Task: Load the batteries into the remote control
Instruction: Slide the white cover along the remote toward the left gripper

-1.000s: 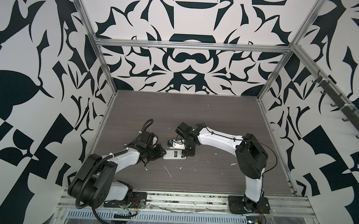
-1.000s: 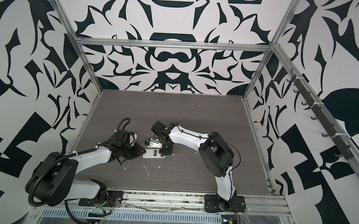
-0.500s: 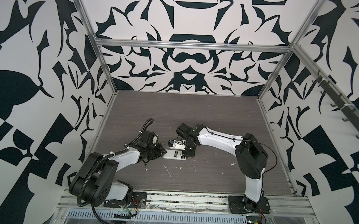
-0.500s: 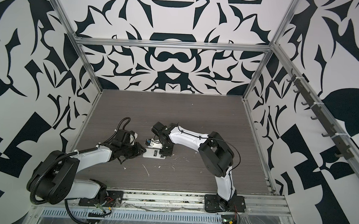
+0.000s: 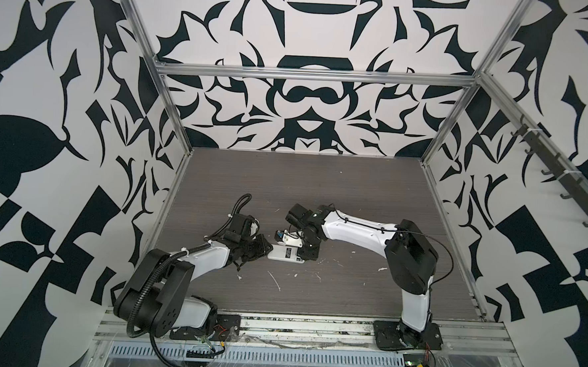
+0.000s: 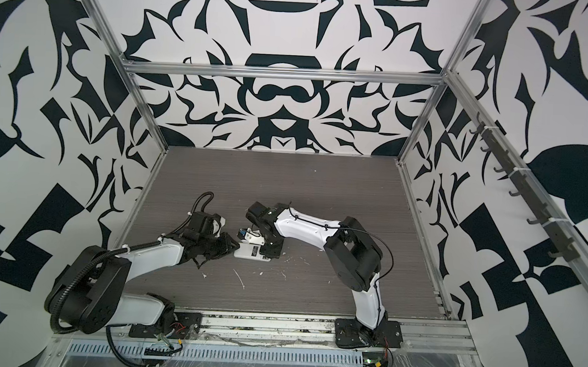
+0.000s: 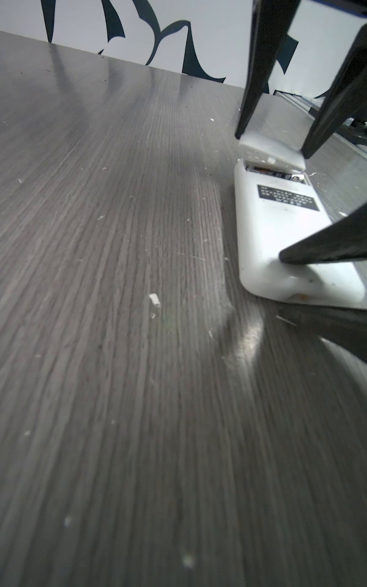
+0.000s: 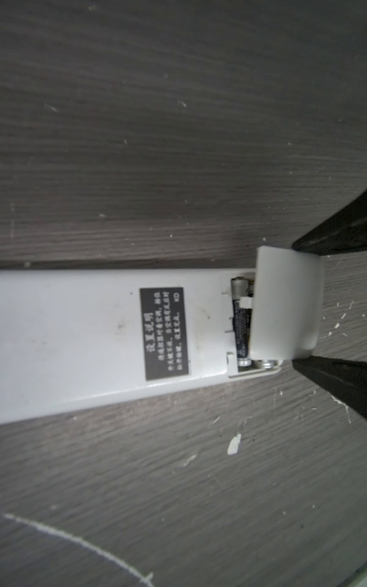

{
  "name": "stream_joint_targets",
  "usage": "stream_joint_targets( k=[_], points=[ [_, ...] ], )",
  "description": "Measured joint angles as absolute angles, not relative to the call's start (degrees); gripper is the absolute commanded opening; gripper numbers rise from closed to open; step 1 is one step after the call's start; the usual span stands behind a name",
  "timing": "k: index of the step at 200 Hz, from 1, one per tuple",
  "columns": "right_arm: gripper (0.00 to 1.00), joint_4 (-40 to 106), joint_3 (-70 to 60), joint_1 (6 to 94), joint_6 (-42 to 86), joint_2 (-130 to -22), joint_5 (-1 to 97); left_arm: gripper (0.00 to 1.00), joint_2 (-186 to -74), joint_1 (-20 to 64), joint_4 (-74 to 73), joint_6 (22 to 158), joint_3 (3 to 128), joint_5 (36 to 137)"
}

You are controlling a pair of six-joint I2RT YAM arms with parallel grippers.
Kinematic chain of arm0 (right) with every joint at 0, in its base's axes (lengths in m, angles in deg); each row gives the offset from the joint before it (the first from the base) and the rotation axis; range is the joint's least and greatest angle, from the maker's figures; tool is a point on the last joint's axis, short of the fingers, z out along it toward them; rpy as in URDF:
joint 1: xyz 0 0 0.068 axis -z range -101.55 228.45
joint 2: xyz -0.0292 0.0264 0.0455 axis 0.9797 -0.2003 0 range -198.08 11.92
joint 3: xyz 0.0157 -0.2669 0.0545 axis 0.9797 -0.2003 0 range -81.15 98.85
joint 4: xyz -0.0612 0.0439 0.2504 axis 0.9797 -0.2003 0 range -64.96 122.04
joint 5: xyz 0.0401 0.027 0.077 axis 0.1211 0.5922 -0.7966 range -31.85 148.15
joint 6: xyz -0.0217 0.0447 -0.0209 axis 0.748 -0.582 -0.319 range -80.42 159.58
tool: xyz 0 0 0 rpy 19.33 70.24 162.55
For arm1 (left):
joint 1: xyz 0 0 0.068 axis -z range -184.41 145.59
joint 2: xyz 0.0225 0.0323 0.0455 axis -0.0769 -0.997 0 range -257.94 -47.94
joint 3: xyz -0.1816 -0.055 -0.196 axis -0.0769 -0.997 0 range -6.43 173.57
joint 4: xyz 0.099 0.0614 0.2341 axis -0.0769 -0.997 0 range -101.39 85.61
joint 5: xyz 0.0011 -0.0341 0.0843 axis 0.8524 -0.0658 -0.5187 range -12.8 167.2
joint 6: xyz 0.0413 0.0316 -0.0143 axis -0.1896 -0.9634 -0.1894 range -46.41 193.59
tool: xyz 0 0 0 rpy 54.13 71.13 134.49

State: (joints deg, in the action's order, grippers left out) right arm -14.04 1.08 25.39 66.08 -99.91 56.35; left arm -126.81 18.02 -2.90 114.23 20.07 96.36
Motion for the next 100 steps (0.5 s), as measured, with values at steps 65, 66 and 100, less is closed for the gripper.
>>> stream_joint_targets(
  k=[65, 66, 100],
  points=[
    [0.21, -15.1, 3.3, 24.6, 65.0, -101.5, 56.5, 0.26, -126.7, 18.0, -2.8, 114.3, 19.9, 96.3],
    [0.21, -15.1, 3.4, 24.7, 65.0, -101.5, 56.5, 0.26, -126.7, 18.0, -2.8, 114.3, 19.9, 96.3],
    [0.21, -15.7, 4.3, 24.7, 65.2, -102.9, 56.5, 0.26, -126.6, 18.0, -2.8, 114.3, 19.9, 96.3]
  ],
)
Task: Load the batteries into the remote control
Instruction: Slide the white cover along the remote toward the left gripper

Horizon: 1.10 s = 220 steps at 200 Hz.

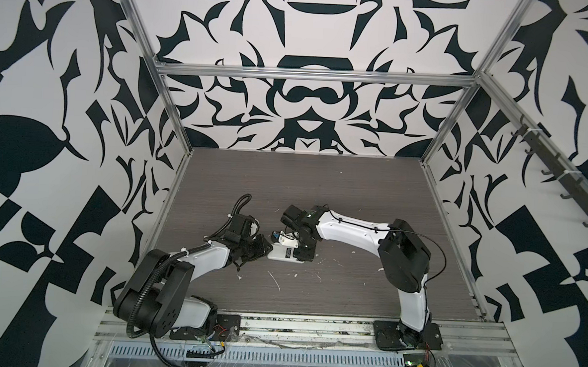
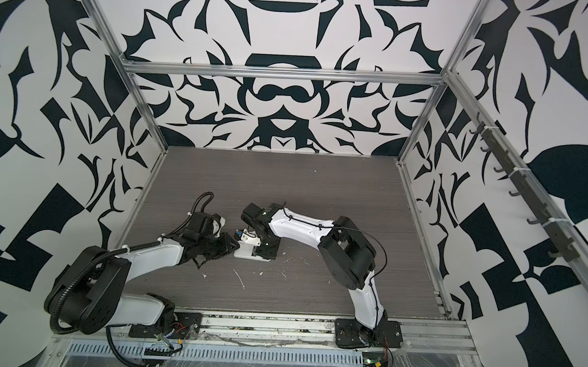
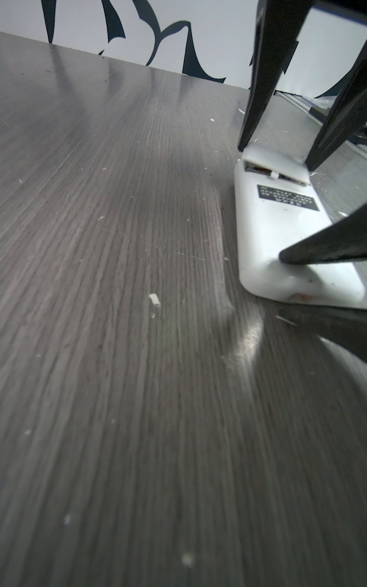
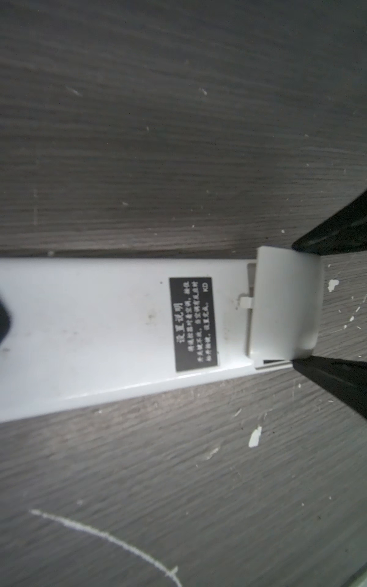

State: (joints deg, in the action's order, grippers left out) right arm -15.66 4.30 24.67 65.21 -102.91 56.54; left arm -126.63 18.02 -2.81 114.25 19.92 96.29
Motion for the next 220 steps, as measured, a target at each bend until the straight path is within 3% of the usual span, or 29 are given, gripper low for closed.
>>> stream_joint_targets(
  k=[220],
  points=[
    [0.21, -17.9, 4.3, 24.7, 65.8, -102.9, 56.9, 0.25, -126.5, 18.0, -2.0, 114.3, 19.4, 96.4]
  ],
)
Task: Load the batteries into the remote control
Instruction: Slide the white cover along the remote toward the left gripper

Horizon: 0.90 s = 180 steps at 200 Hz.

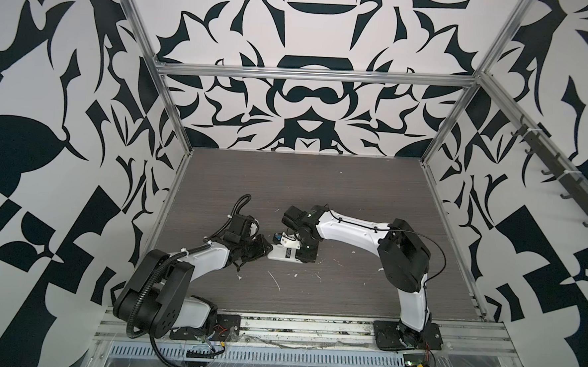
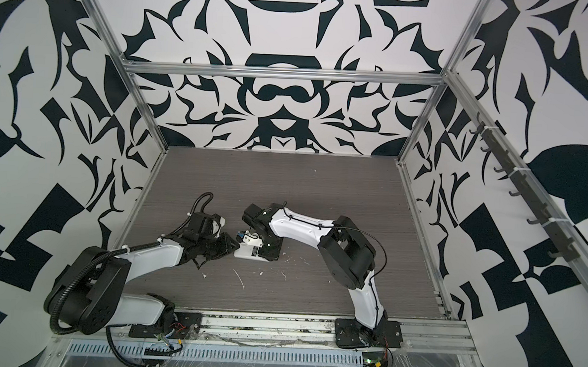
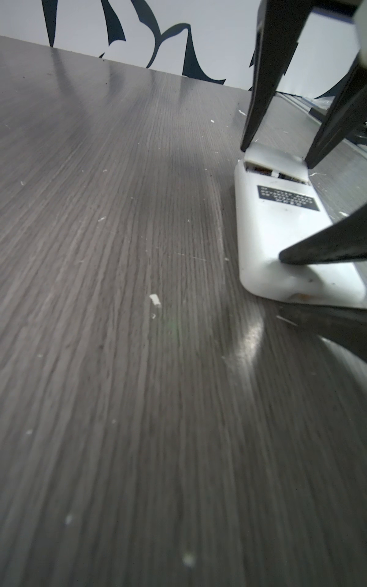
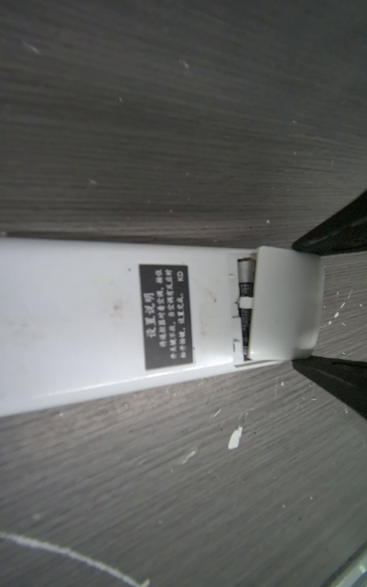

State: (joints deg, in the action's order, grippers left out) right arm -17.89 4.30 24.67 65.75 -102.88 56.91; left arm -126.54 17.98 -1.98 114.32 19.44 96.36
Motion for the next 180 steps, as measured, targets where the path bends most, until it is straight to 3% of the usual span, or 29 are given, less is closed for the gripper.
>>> stream_joint_targets(
  k=[180],
  points=[
    [0.2, -17.8, 5.3, 24.7, 67.0, -104.2, 55.8, 0.25, -126.2, 18.0, -1.5, 114.7, 19.0, 96.3]
  ],
)
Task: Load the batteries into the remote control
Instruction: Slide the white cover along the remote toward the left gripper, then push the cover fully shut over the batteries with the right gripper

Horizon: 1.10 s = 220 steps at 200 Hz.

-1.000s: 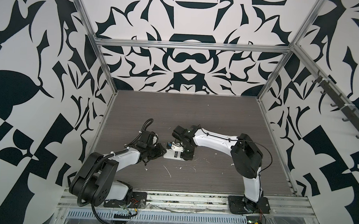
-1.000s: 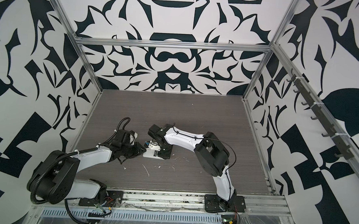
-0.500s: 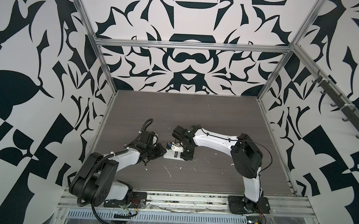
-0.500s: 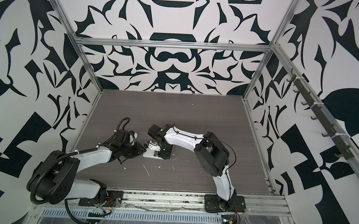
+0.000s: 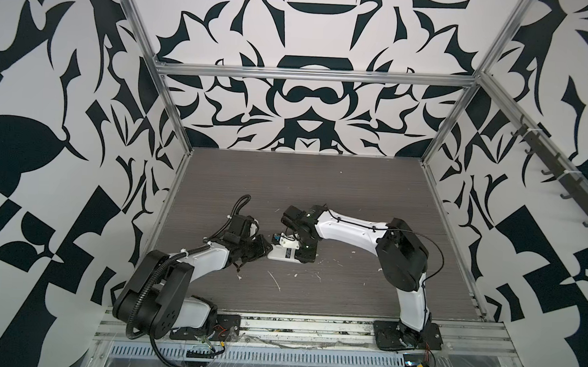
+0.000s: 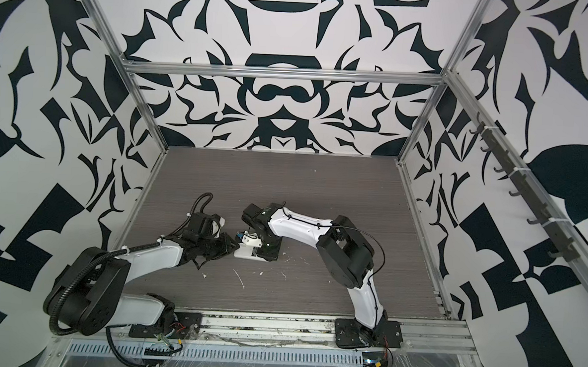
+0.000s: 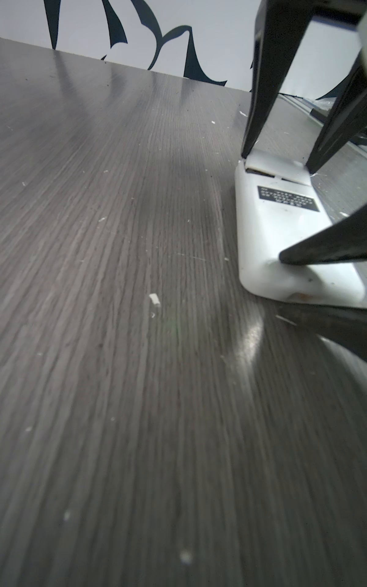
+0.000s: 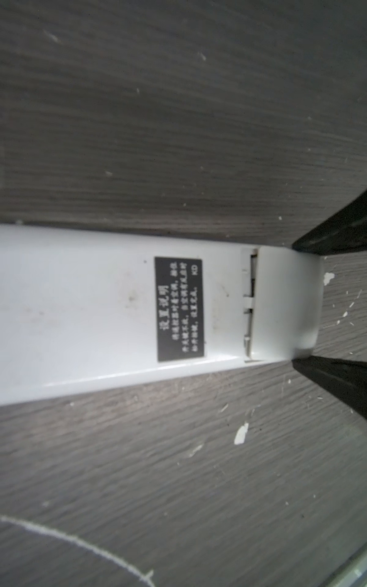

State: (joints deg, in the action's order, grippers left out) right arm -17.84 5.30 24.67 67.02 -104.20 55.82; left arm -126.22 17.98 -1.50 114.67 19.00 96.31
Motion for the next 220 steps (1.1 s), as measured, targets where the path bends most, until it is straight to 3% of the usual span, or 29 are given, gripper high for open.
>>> stream_joint_targets(
  k=[220],
  points=[
    [0.26, -24.1, 11.8, 24.7, 71.1, -108.4, 55.7, 0.25, -125.9, 18.0, -0.7, 114.8, 18.4, 96.3]
  ],
)
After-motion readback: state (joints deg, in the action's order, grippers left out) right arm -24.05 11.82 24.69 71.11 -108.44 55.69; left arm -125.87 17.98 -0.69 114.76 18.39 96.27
